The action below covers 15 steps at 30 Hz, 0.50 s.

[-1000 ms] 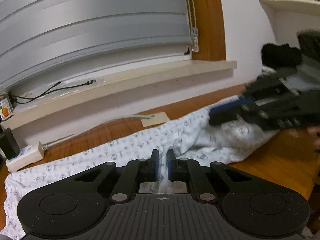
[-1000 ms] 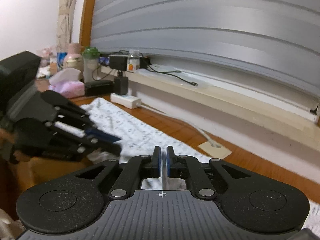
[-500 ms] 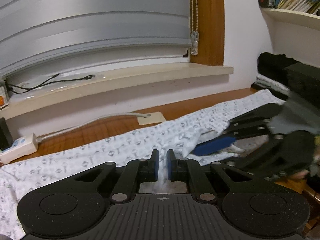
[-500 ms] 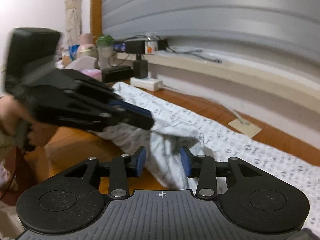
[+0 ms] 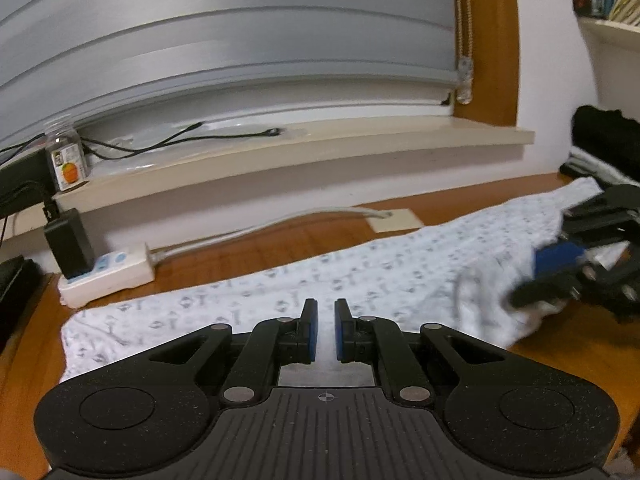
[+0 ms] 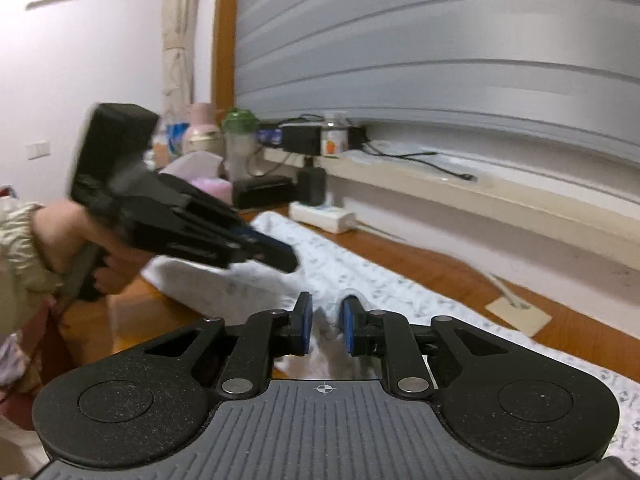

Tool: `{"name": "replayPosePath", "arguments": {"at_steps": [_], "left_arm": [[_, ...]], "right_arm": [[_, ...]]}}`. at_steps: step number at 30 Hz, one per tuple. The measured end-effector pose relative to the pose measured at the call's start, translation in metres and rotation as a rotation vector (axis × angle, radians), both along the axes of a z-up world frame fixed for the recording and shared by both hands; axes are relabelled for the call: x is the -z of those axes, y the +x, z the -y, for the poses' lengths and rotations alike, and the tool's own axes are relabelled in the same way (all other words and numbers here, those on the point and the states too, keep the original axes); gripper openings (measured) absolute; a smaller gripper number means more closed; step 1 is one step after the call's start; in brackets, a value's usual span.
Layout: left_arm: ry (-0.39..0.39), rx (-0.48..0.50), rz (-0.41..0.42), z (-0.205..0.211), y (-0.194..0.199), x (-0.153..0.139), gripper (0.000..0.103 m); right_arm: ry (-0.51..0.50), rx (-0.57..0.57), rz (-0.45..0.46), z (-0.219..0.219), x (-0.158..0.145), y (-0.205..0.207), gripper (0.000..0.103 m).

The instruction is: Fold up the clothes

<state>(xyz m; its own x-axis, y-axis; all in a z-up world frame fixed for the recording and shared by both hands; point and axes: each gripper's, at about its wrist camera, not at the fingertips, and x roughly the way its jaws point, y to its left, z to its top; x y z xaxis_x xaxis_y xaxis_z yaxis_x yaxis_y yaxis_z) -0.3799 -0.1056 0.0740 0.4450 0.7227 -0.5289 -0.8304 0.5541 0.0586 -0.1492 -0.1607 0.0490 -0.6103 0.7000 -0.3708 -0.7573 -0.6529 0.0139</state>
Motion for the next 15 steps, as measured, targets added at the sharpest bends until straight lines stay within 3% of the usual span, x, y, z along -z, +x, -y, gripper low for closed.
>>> {"name": "replayPosePath", "arguments": {"at_steps": [4,8,15], "left_arm": [[-0.011,-0.011,-0.035,-0.016,-0.003,0.003,0.009],[-0.023,-0.022,-0.070,-0.032,-0.007,0.006,0.009],[-0.042,-0.028,-0.138,-0.059,-0.007,0.016,0.009]], "right_arm": [[-0.027,0.000,0.107,-0.004,0.011,-0.013,0.019],[-0.058,-0.027,0.112,-0.002,0.021,-0.010,0.034],[-0.072,-0.072,0.202,0.008,0.030,-0.022,0.034]]}}
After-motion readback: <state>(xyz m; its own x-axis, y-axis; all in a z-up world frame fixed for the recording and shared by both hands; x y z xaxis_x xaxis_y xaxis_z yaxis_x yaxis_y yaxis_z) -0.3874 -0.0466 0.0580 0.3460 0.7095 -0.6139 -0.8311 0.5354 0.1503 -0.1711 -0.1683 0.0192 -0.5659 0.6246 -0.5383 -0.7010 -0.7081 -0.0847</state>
